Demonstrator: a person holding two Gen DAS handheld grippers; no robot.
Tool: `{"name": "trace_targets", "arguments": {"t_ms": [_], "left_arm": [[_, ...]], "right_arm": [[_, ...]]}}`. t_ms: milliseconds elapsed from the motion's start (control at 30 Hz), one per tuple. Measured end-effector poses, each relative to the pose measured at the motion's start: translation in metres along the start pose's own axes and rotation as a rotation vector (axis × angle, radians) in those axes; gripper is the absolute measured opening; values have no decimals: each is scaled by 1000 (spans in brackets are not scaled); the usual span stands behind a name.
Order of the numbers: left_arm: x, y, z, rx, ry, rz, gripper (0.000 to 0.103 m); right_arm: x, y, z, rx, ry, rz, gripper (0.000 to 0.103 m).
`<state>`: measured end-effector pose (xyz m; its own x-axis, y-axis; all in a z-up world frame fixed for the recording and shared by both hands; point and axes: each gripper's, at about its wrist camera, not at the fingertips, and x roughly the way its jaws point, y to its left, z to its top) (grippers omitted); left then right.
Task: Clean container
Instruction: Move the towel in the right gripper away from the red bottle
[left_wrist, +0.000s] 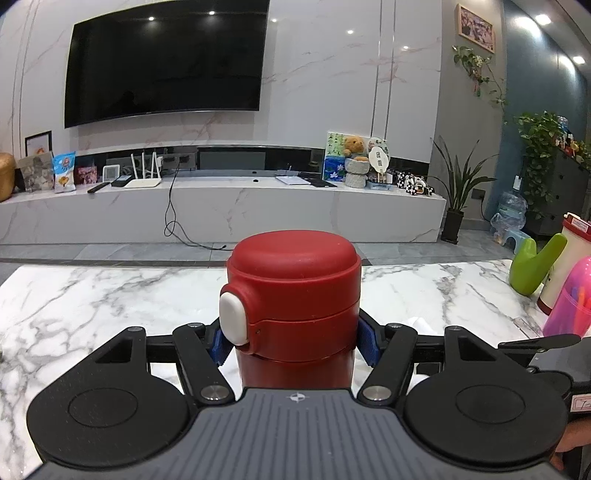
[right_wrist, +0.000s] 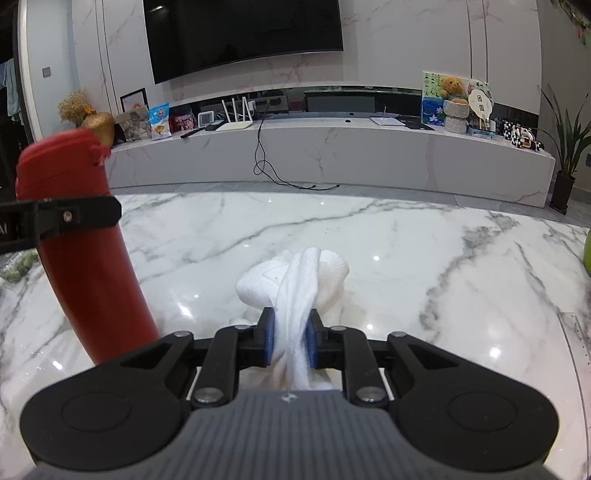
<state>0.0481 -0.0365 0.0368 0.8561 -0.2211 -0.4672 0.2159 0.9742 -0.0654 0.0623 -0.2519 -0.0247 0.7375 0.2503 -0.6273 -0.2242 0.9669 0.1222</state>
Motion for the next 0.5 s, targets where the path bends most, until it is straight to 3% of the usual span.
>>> {"name": "trace_targets", "arguments": {"t_ms": [500], "left_arm": [[5, -12, -1, 31, -19, -5, 62]], "right_arm": [[15, -6, -11, -3, 62, 5, 22]]}}
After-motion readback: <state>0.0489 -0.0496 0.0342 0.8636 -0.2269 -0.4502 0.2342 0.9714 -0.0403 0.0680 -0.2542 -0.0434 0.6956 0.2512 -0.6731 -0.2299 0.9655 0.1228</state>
